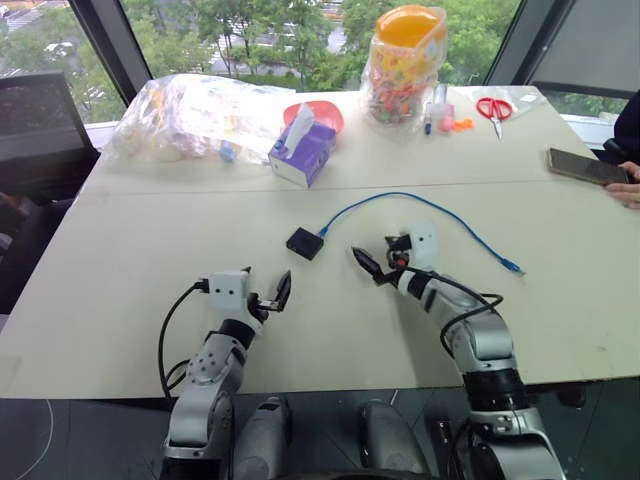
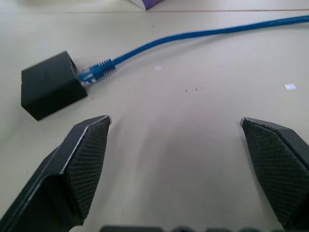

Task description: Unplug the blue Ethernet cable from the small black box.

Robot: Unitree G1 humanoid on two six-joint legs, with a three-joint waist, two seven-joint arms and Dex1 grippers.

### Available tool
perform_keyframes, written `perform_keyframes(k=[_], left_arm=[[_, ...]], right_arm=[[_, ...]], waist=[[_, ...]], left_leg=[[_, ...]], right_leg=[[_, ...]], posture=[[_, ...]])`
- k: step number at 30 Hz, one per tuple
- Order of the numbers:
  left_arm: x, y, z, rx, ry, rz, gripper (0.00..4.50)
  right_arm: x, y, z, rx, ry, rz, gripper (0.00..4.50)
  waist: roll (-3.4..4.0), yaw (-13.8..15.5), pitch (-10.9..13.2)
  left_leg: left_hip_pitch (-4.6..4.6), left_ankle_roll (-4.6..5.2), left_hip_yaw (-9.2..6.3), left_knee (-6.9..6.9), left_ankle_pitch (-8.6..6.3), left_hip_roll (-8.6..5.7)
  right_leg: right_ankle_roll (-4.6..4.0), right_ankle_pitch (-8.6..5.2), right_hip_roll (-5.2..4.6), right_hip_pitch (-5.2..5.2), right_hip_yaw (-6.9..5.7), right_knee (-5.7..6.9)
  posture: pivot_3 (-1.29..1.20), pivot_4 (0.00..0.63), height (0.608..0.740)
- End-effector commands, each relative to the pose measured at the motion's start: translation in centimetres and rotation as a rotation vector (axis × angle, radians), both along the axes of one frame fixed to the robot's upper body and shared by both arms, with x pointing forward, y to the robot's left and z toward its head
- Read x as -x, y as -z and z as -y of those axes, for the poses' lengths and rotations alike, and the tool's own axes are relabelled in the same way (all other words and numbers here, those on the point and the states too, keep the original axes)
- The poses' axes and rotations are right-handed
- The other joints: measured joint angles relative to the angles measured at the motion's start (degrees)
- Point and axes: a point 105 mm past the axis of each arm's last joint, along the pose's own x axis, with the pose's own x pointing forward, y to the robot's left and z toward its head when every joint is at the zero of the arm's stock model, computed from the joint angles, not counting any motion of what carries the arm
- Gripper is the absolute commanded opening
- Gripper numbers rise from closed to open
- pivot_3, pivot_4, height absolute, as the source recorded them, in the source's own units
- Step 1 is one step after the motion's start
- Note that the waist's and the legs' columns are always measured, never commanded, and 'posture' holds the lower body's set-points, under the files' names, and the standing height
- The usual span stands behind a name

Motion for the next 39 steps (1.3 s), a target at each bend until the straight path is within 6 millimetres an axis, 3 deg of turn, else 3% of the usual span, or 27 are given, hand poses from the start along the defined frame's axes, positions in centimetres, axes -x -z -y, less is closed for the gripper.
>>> perform_keyframes(k=[1,12,27,34,39], left_arm=[[0.4,-0.6,-0.4,0.01,0.002,0.015,4.47],[0.8,-2.0,-0.2,0.034,0.084,0.038,4.47],[3.0,-2.0,-1.5,0.04,0.193,-0.053,4.47],[4.0,-3.0,-3.6,0.013,0.306,-0.11,4.47],[2.5,-5.3,-5.7,0.0,0.315,-0.079,4.47]], right_arm=[[0.5,-1.7,0.3,0.003,-0.011,0.051,4.5],[2.0,-2.6,1.1,0.056,-0.066,0.062,4.5],[2.7,-3.0,0.6,0.068,-0.193,0.068,4.5],[3.6,-4.9,0.3,0.09,-0.311,0.095,4.5],[3.6,-7.2,-0.8,0.159,-0.481,0.127,4.5]], waist=[[0.0,0.01,0.01],[-0.07,0.07,0.21],[-0.11,0.03,0.33],[-0.13,0.02,0.63],[-0.14,0.01,0.98]], left_leg=[[0.0,0.0,0.0,0.0,0.0,0.0],[-0.06,-0.01,0.0,0.0,-0.01,0.0],[-0.08,-0.01,0.0,0.0,-0.01,0.0],[-0.09,-0.01,0.0,0.0,-0.01,0.0],[-0.1,-0.01,0.01,0.03,-0.01,0.01]], right_leg=[[0.0,0.0,0.0,-0.01,0.0,0.0],[-0.01,0.0,-0.02,-0.03,-0.01,-0.08],[-0.01,0.0,-0.02,-0.03,-0.01,-0.13],[-0.02,0.0,-0.03,-0.03,-0.01,-0.15],[-0.05,0.02,-0.04,-0.02,0.0,-0.17]], posture=[[0.0,0.15,0.726],[0.0,0.15,0.726],[0.0,0.15,0.726],[0.0,0.15,0.726],[0.0,0.15,0.726]])
